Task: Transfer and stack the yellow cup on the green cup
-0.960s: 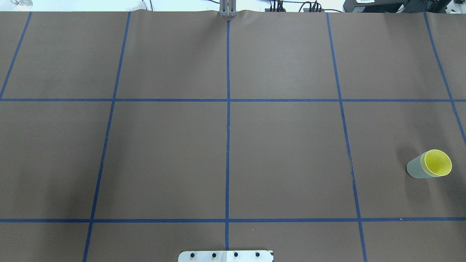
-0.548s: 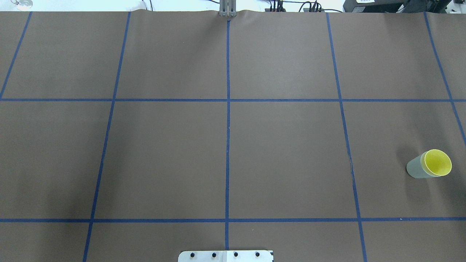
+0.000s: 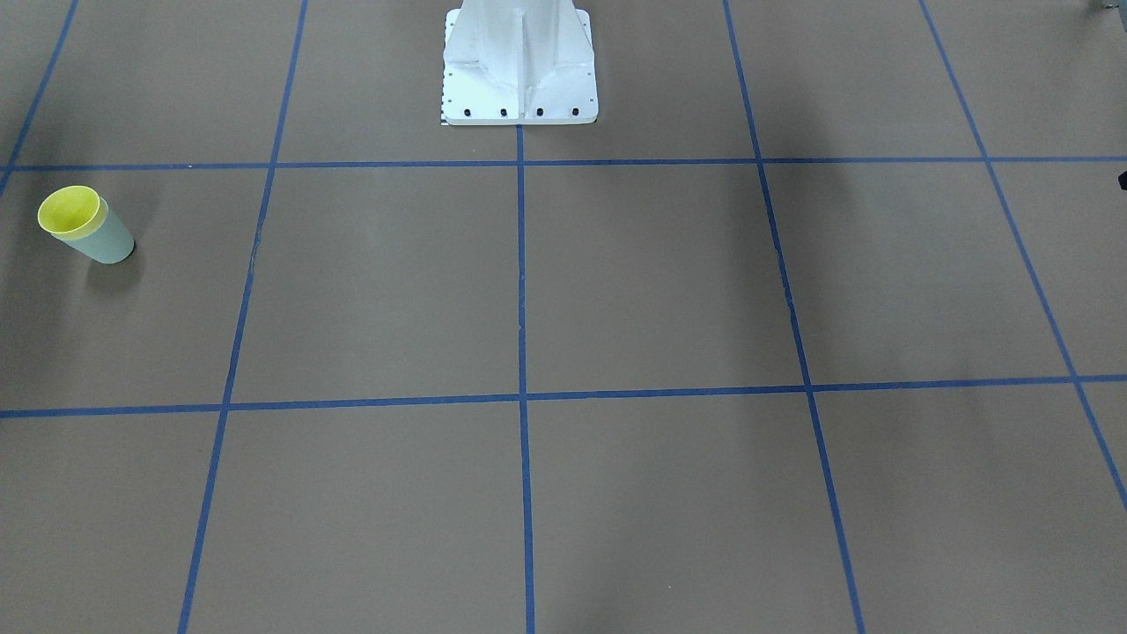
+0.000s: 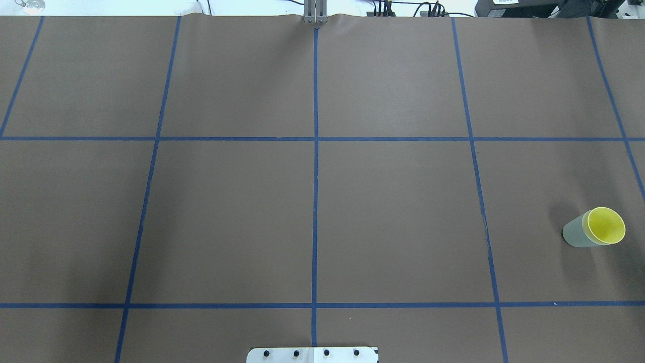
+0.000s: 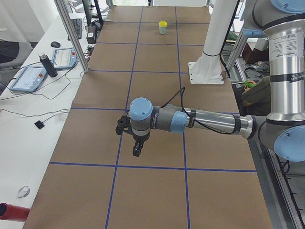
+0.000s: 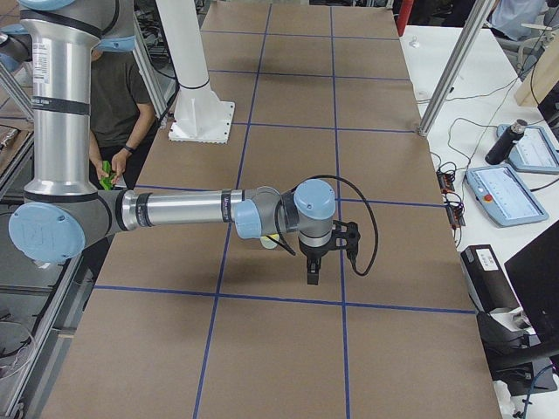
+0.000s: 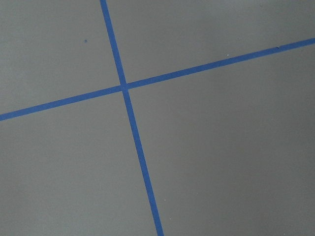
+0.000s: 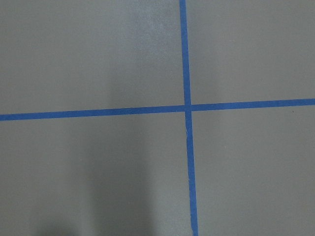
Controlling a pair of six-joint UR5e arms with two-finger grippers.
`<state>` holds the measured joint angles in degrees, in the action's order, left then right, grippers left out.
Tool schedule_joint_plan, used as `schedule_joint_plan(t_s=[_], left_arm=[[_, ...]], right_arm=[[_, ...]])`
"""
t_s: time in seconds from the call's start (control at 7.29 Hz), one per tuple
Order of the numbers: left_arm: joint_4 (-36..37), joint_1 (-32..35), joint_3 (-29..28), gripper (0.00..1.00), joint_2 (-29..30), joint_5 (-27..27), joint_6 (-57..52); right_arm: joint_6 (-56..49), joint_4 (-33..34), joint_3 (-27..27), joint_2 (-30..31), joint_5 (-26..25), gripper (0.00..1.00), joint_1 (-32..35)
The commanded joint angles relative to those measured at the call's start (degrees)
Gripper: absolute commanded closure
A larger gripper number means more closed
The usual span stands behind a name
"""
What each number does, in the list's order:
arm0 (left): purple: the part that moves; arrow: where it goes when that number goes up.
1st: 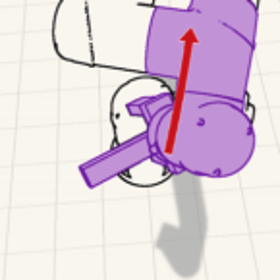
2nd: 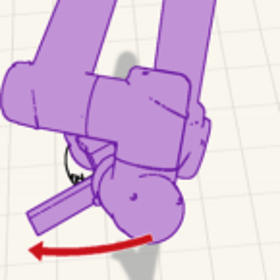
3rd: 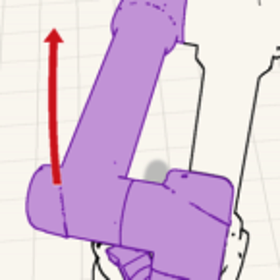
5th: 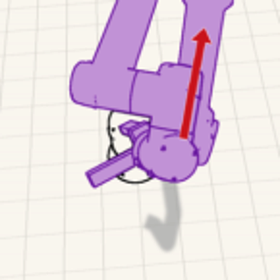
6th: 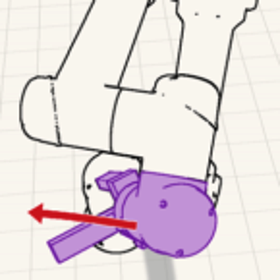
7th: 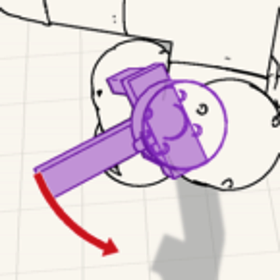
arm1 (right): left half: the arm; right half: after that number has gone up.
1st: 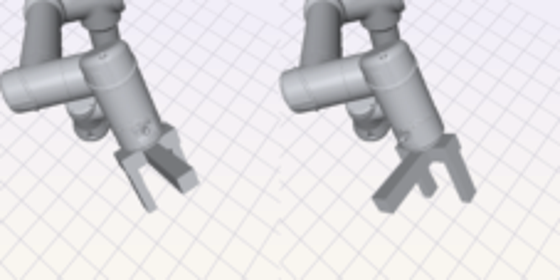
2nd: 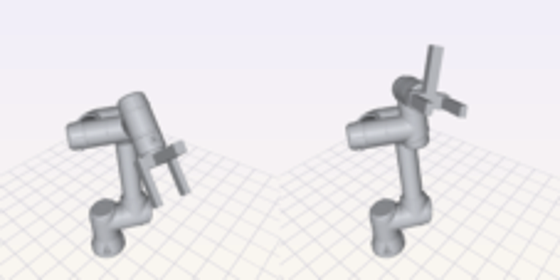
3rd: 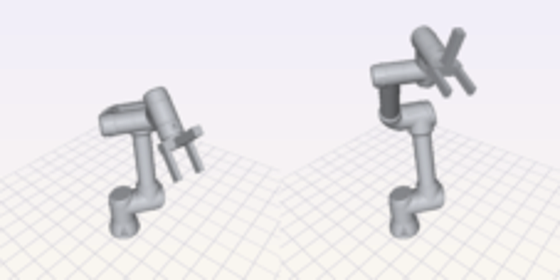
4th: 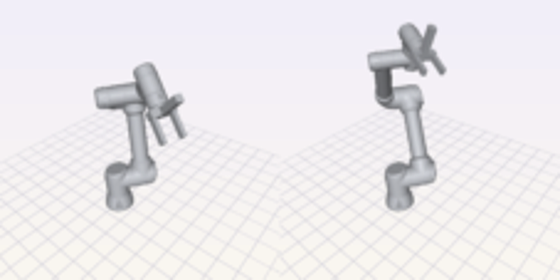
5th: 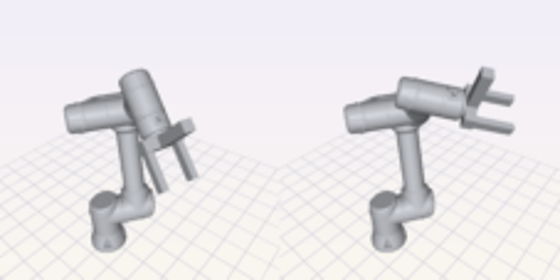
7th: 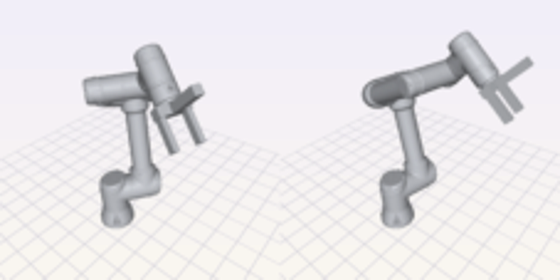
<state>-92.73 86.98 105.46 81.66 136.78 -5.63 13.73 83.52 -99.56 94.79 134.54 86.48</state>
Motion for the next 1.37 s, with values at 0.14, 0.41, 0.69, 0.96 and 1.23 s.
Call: schedule_joint_plan(t_s=[0.14, 0.41, 0.69, 0.96, 1.23], left_arm=[[-0.17, -0.06, 0.44, 0.00, 0.34, 0.15, 0.00], [-0.35, -0.15, 0.62, 0.00, 0.70, 0.15, -0.17], [-0.26, -0.15, 2.02, 0.00, 0.70, 0.15, -0.08], [-0.35, -0.23, 2.03, 0.00, 0.96, 0.15, -0.17], [-0.18, -0.15, 2.64, 0.00, 1.31, 0.24, -0.08]], right_arm=[[-0.02, -0.03, -0.28, -0.30, 1.24, 0.00, 0.00], [-0.02, -0.91, -0.63, 0.57, 4.04, 0.00, 0.00], [0.16, -0.82, 0.07, -0.30, 6.17, 0.00, 0.00], [0.24, -0.82, 0.33, -1.18, 6.17, 0.00, -0.09], [0.33, -0.90, 0.77, -1.36, 6.08, 0.00, -0.09]])
